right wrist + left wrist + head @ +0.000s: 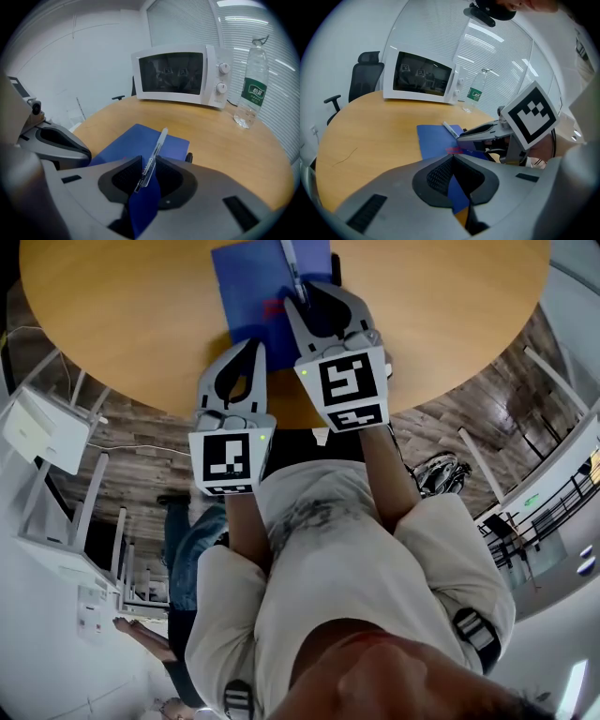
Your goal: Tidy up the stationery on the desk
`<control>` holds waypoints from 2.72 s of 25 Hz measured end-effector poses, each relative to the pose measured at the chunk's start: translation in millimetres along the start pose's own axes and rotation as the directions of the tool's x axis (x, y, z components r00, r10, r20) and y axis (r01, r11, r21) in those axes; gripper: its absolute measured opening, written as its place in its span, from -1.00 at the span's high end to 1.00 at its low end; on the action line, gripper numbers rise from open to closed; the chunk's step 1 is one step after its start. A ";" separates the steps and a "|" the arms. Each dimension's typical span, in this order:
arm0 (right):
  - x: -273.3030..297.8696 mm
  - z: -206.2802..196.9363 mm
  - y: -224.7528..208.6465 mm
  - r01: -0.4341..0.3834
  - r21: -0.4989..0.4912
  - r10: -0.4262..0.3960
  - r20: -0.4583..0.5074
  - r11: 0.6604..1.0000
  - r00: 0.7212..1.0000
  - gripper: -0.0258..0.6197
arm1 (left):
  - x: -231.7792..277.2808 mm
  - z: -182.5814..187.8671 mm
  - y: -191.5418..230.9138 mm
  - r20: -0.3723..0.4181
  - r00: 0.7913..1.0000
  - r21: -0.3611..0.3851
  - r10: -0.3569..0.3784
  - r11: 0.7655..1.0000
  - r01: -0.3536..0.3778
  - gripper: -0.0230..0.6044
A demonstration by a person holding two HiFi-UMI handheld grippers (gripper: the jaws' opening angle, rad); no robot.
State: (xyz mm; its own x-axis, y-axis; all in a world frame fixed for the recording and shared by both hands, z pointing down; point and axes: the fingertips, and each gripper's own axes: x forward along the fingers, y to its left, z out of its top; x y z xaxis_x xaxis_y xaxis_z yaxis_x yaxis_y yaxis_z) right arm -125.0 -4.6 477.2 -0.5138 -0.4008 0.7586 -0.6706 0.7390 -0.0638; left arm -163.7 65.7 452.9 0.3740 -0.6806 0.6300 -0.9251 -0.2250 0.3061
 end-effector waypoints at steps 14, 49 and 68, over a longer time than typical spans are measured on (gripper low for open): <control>-5.6 1.4 -5.0 0.045 0.036 -0.045 0.009 0.998 0.999 0.62 | -6.5 5.7 -7.1 0.008 1.000 0.026 -0.002 1.000 0.002 0.90; -55.7 -59.7 -52.2 0.196 0.274 -0.201 -0.012 0.942 0.980 0.62 | 27.9 7.3 -55.1 -0.046 0.990 0.124 -0.137 0.982 0.142 0.90; -62.3 -55.7 -37.5 0.103 0.233 -0.116 0.043 0.967 0.992 0.50 | 25.7 5.7 -62.2 -0.031 0.993 0.114 -0.114 0.987 0.117 0.90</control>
State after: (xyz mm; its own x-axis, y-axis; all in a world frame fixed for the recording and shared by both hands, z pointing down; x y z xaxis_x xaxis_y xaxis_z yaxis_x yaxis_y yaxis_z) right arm -38.1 22.8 468.5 -0.4548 -0.5070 0.7322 -0.8264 0.5468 -0.1347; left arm -96.9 58.2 446.0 0.4791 -0.6282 0.6130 -0.8764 -0.3809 0.2946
